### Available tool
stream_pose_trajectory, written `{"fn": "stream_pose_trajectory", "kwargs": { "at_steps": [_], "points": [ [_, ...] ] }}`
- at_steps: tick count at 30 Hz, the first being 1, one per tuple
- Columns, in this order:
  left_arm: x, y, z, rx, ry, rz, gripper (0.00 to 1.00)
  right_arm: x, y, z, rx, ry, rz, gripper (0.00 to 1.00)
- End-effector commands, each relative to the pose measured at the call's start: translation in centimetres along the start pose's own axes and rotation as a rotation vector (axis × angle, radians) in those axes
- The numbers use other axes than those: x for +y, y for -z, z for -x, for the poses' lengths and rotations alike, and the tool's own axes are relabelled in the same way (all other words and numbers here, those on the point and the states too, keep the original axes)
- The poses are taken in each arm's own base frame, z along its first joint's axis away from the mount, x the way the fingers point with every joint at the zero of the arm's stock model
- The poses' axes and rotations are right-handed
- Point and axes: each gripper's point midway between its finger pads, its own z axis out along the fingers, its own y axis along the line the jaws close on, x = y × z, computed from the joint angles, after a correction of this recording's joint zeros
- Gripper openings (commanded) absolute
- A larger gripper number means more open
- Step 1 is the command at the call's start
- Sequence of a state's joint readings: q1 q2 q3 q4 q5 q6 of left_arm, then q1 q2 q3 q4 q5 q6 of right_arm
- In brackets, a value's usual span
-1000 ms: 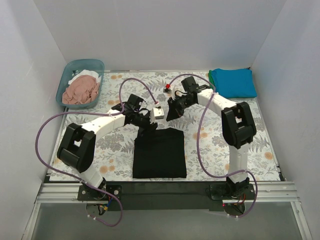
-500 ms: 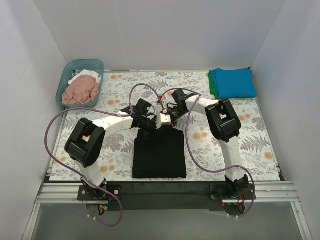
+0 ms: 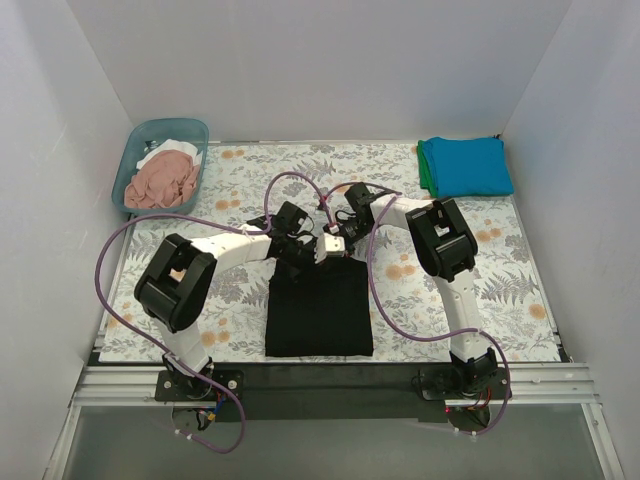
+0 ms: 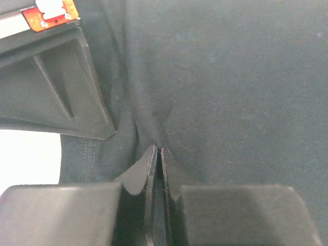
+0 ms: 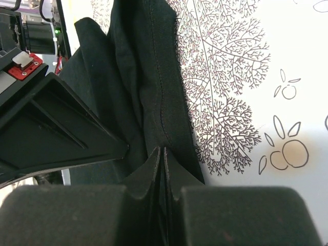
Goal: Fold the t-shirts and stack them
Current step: Fold the tshirt
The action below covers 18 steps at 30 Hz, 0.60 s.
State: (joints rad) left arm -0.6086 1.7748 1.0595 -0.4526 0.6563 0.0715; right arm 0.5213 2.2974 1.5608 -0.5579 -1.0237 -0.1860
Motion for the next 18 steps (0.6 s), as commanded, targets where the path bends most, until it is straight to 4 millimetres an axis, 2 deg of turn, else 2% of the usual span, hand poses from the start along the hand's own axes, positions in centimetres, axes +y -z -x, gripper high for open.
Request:
{"fn": "stream_pose_trajectory", "kwargs": {
  "at_steps": [1,5,11,18],
  "points": [
    [0.6,1.2,2.6,-0.037,-0.065,0.035,0.0,-1.3,-0.4,-0.8,0.012,0.003,-0.028,0.1],
    [1.7,2.6,4.6,-0.062,-0.122,0.094,0.0,-1.6,-0.7,-1.4,0.019,-0.007,-0.019,0.1],
    [3.7,3.6,5.3,-0.034,-0.214,0.167,0.0,-1.9,-0.8,-1.9,0.027,-0.003,-0.029,0.1],
    [6.1,3.7,6.3,-0.044,-0.234,0.204,0.0,-2.0,-0.9,-2.2,0.031,-0.003,-0.027,0.1]
  ]
}}
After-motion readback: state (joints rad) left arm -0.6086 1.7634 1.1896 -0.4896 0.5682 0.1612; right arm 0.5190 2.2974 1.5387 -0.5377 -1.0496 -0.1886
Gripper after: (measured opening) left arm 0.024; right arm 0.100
